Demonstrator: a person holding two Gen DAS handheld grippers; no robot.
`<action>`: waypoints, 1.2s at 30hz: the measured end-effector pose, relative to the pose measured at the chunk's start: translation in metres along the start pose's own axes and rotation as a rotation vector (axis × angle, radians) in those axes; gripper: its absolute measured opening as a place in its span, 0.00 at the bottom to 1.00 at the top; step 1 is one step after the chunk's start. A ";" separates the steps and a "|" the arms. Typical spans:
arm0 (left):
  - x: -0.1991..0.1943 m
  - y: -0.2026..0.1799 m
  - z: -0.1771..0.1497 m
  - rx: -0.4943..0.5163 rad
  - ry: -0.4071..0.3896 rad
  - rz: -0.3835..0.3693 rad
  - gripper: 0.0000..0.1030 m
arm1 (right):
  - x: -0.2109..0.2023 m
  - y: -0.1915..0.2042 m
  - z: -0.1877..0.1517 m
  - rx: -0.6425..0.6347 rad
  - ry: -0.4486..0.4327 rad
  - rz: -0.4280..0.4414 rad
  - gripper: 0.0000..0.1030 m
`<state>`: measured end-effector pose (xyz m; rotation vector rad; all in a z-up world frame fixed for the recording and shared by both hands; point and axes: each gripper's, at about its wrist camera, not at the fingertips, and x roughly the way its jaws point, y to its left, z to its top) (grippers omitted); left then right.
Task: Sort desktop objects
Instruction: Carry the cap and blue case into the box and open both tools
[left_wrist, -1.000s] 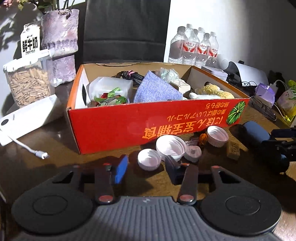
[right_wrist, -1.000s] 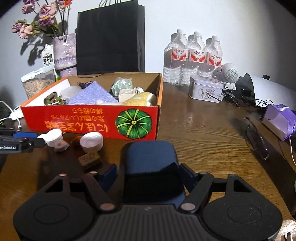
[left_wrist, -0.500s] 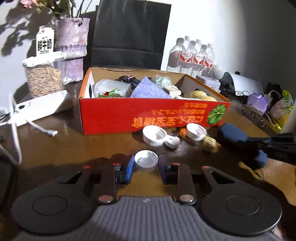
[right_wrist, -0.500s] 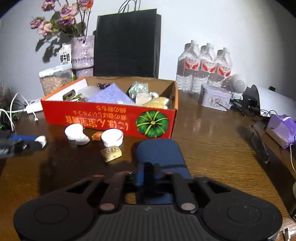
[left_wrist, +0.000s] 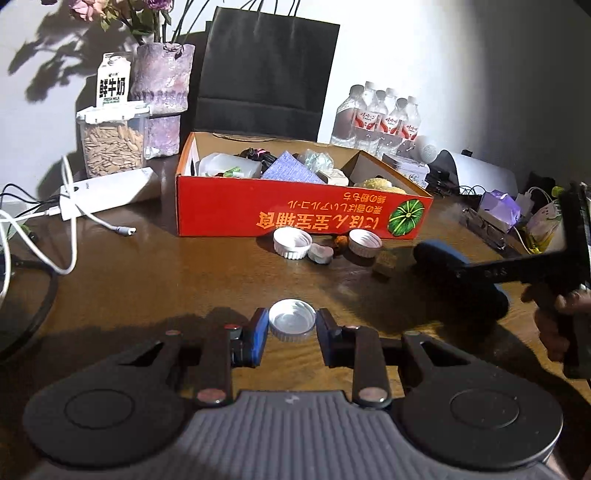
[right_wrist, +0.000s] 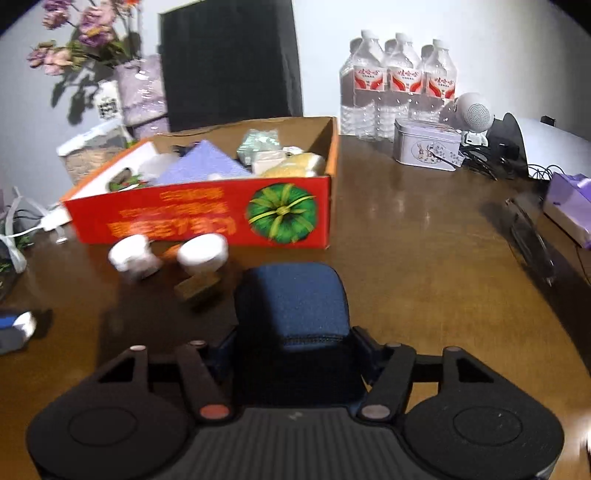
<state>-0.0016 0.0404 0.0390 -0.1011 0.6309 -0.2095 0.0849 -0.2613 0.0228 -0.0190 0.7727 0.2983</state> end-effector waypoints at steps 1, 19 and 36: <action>-0.004 -0.003 -0.002 -0.001 0.002 0.013 0.28 | -0.012 0.007 -0.009 -0.008 -0.013 0.008 0.60; -0.123 -0.085 -0.031 0.145 -0.219 -0.002 0.28 | -0.157 0.072 -0.080 0.005 -0.173 0.156 0.60; 0.070 -0.011 0.174 0.046 -0.070 0.059 0.28 | 0.021 0.064 0.188 0.077 -0.108 0.118 0.60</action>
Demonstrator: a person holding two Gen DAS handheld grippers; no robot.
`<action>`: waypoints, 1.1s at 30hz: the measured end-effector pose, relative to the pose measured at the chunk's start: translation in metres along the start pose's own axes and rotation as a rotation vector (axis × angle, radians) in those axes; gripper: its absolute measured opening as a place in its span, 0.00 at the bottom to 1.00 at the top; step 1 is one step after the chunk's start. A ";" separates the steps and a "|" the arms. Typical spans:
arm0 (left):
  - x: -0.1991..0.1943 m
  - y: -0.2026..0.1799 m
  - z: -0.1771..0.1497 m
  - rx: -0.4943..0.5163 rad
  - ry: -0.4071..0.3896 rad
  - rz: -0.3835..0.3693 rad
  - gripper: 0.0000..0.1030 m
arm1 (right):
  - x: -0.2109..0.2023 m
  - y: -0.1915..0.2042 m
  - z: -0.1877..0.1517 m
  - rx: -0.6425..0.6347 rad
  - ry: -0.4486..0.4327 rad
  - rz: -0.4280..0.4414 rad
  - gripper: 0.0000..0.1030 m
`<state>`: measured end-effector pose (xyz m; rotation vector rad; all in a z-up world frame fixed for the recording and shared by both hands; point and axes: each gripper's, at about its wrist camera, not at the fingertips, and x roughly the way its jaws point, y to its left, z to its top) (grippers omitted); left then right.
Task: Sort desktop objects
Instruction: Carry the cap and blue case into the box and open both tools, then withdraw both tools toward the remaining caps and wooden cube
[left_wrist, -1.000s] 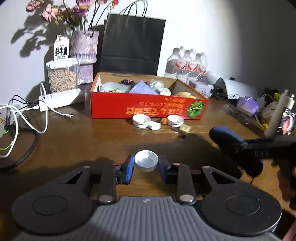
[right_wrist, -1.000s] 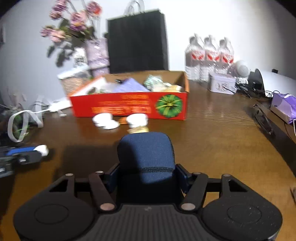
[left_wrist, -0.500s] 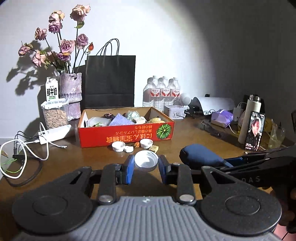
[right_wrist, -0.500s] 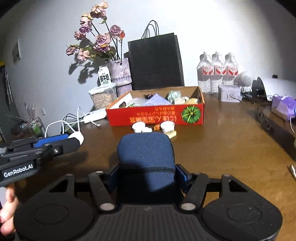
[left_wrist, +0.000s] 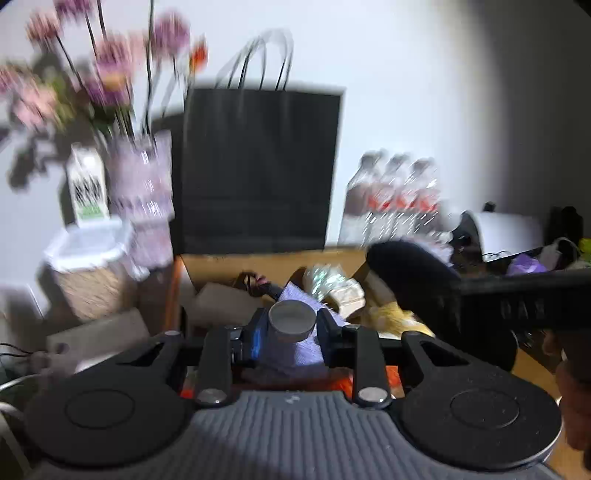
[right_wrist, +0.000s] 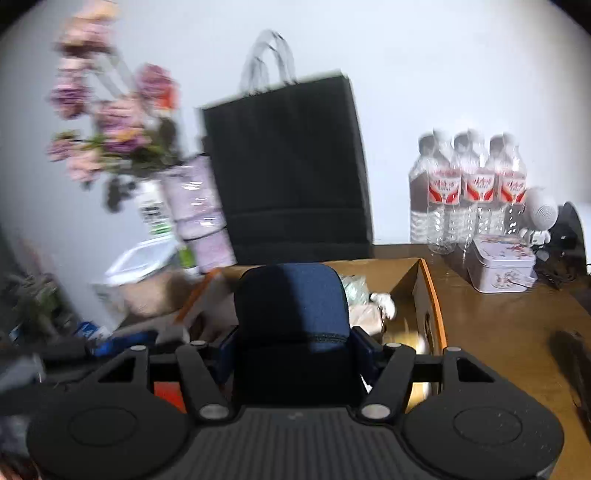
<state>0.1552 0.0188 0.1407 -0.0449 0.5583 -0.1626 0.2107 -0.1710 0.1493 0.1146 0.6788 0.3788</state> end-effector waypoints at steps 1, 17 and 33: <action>0.020 0.007 0.007 -0.026 0.026 0.022 0.28 | 0.017 -0.003 0.008 0.024 0.024 -0.009 0.60; 0.118 0.045 -0.002 -0.084 0.207 0.039 0.67 | 0.149 -0.013 0.018 0.140 0.275 -0.030 0.66; 0.052 0.044 0.012 -0.130 0.246 0.224 0.99 | 0.042 0.004 -0.002 -0.123 0.216 -0.215 0.78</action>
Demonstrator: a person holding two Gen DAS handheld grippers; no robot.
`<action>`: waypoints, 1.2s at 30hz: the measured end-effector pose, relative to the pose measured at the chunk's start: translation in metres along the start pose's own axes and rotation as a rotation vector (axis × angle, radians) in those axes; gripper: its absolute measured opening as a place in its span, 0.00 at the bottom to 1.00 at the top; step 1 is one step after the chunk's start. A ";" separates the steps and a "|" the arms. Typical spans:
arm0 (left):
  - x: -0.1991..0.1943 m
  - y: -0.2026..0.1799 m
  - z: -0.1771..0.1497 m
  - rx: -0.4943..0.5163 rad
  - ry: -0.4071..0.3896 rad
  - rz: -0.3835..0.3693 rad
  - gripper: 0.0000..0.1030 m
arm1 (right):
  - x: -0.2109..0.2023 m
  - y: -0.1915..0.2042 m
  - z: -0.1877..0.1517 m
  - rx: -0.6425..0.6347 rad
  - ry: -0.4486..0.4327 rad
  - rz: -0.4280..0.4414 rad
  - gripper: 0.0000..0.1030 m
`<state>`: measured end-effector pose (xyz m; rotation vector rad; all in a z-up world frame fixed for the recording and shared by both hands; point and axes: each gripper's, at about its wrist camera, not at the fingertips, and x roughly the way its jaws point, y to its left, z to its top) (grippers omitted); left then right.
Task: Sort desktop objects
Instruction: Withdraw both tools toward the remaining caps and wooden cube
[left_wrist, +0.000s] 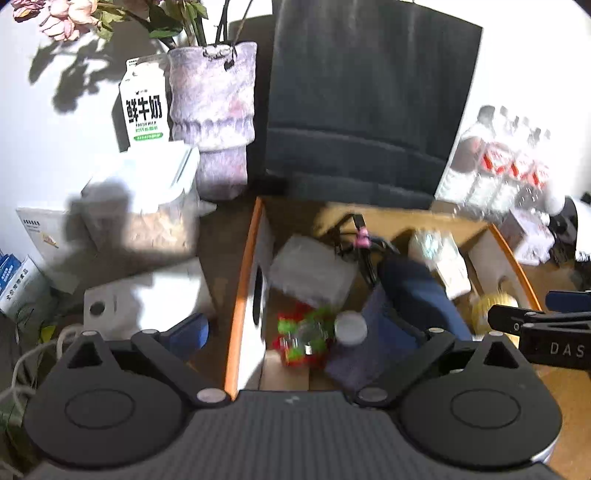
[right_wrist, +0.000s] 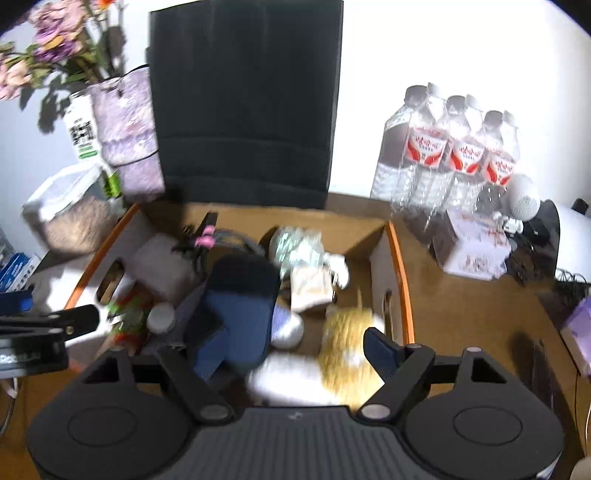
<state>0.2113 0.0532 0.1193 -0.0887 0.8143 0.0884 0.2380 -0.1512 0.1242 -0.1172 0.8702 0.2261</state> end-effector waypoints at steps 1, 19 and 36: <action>-0.005 -0.002 -0.006 0.005 0.006 0.001 0.99 | -0.006 0.001 -0.008 -0.003 -0.006 0.003 0.78; -0.098 -0.003 -0.189 0.081 0.043 -0.067 1.00 | -0.087 0.003 -0.200 -0.012 0.040 0.112 0.87; -0.127 -0.013 -0.237 0.119 -0.009 -0.035 1.00 | -0.114 0.025 -0.238 -0.043 0.041 -0.030 0.88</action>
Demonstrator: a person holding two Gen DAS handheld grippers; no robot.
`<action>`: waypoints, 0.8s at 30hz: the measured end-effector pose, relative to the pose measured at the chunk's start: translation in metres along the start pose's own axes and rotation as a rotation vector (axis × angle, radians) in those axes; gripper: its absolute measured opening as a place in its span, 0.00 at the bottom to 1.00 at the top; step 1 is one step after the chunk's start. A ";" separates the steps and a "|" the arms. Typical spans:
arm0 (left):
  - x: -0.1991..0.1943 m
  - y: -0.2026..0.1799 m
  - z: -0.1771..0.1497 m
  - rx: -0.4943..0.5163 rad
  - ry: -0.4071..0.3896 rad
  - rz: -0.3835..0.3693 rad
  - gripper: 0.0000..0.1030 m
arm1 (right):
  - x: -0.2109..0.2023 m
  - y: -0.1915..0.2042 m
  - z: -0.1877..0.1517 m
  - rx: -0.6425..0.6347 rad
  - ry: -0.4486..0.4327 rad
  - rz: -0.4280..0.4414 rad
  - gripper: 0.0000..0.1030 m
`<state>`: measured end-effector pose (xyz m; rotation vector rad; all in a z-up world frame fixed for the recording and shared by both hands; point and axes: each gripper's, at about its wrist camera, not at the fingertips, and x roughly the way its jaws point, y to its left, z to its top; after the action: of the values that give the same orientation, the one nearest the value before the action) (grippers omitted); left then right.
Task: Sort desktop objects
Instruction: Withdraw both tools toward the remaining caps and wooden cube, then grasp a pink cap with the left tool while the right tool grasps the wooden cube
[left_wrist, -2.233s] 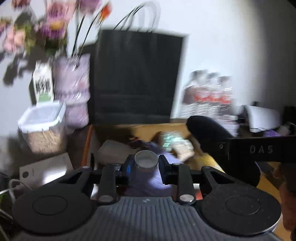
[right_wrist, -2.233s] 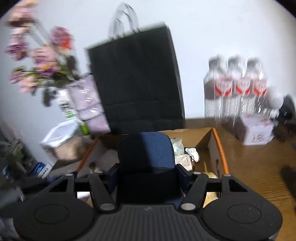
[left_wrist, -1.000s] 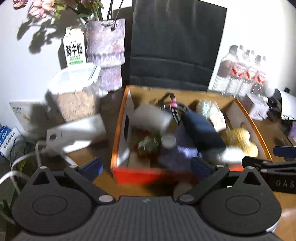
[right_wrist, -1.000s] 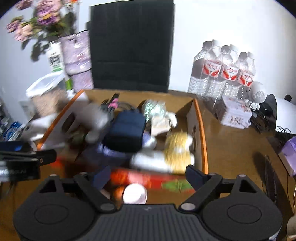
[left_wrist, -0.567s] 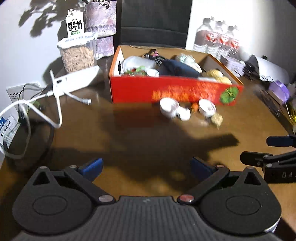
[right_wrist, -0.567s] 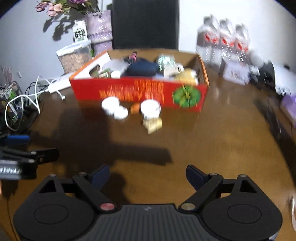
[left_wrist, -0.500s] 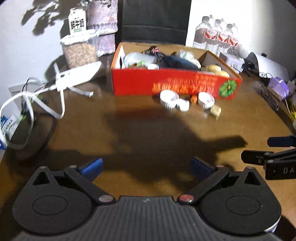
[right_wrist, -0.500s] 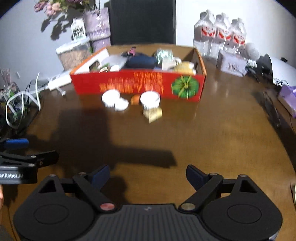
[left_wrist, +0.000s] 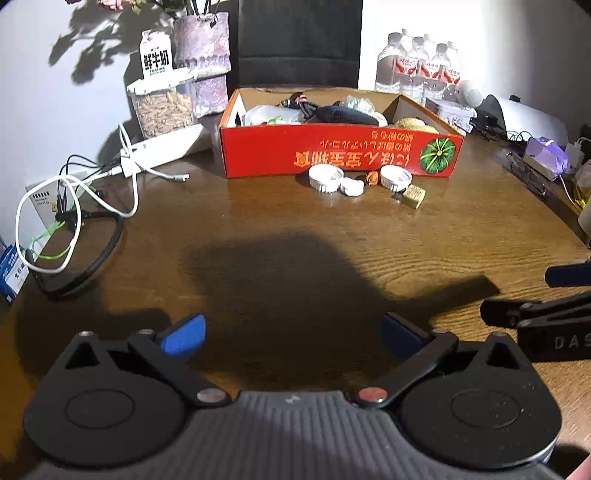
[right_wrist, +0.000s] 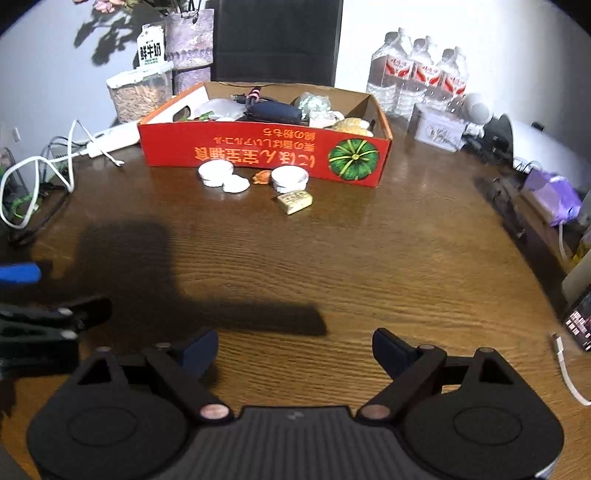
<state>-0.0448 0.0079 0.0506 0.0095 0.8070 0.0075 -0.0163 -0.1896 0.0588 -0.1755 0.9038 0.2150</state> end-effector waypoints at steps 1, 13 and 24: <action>0.001 -0.001 0.001 0.002 -0.003 -0.003 1.00 | 0.002 -0.001 0.001 -0.004 0.003 -0.010 0.88; 0.063 0.005 0.045 0.026 -0.120 -0.132 1.00 | 0.054 -0.045 0.043 0.037 -0.163 0.183 0.63; 0.141 0.018 0.102 -0.076 -0.122 -0.302 0.80 | 0.109 -0.027 0.081 -0.099 -0.165 0.264 0.49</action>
<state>0.1263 0.0270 0.0194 -0.1822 0.6796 -0.2455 0.1174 -0.1839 0.0230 -0.1278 0.7507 0.5135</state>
